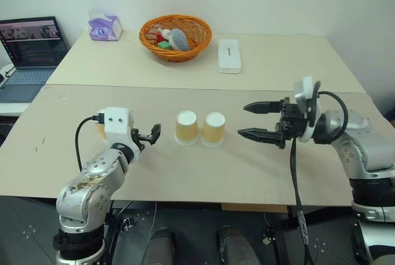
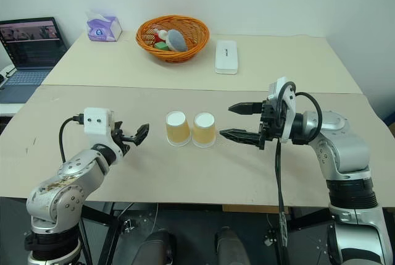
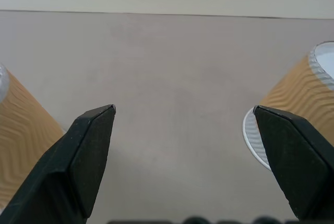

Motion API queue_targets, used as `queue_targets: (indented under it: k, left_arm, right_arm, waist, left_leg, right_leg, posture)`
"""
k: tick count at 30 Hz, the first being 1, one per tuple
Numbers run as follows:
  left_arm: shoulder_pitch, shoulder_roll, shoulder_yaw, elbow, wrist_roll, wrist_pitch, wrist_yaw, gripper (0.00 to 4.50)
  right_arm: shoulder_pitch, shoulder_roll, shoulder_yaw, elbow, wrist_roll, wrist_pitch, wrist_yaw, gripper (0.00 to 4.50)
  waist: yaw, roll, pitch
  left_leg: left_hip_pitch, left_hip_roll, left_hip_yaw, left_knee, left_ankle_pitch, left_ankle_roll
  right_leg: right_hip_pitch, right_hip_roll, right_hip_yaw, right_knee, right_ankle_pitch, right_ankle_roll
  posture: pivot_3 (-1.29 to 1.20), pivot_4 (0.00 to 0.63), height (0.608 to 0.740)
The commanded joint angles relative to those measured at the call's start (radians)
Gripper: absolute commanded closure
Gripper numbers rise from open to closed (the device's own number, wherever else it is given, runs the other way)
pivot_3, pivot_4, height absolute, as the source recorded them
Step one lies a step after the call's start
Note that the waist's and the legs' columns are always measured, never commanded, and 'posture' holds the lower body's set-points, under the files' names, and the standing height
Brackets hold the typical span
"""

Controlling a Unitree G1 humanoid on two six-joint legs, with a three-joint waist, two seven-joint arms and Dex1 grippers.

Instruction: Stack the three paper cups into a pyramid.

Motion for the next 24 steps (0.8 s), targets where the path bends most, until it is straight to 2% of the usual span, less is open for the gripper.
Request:
queue_targets:
  k: [1, 5, 10, 19, 24]
  left_arm:
    - [-0.033, 0.000, -0.023, -0.028, 0.085, -0.040, 0.049, 0.00]
    - [-0.056, 0.082, -0.148, -0.072, 0.233, -0.220, -0.005, 0.00]
    - [-0.018, 0.004, -0.036, -0.083, 0.279, -0.290, 0.084, 0.00]
    - [0.028, -0.096, 0.161, -0.121, 0.354, -0.175, 0.225, 0.00]
    - [-0.003, -0.128, 0.168, -0.081, 0.353, -0.155, 0.225, 0.00]
  right_arm:
    - [-0.012, -0.007, -0.022, -0.017, 0.014, -0.007, -0.001, 0.03]
    - [-0.024, -0.010, -0.037, -0.008, 0.032, 0.009, -0.001, 0.03]
    - [-0.013, -0.016, -0.028, -0.014, 0.033, 0.011, -0.005, 0.03]
    - [-0.014, -0.004, -0.021, -0.007, 0.042, 0.020, -0.005, 0.03]
    - [-0.036, -0.001, -0.015, 0.008, 0.040, 0.017, -0.001, 0.03]
  waist:
    - [0.000, 0.000, 0.000]
    - [0.000, -0.001, 0.000]
    - [-0.002, -0.001, 0.000]
    - [0.000, -0.001, 0.001]
    - [0.002, -0.001, 0.001]
  left_leg:
    - [0.000, 0.000, 0.000, 0.000, 0.000, 0.000]
    - [0.000, 0.000, 0.000, 0.000, 0.000, 0.000]
    - [0.000, -0.002, 0.000, 0.000, 0.000, 0.000]
    - [0.000, -0.004, 0.000, 0.000, 0.000, 0.000]
    - [-0.001, -0.008, -0.002, 0.000, 0.000, 0.000]
  right_leg:
    - [0.000, 0.000, 0.000, 0.000, 0.000, 0.000]
    - [0.000, 0.000, 0.000, 0.000, 0.000, 0.000]
    - [0.000, -0.002, 0.000, -0.001, 0.000, 0.001]
    - [0.001, -0.004, 0.000, -0.001, 0.001, 0.002]
    - [0.001, -0.008, -0.001, -0.001, 0.001, 0.004]
  posture:
    - [0.00, 0.150, 0.675]
    - [0.00, 0.150, 0.675]
    - [0.00, 0.150, 0.675]
    - [0.00, 0.150, 0.675]
    - [0.00, 0.150, 0.675]
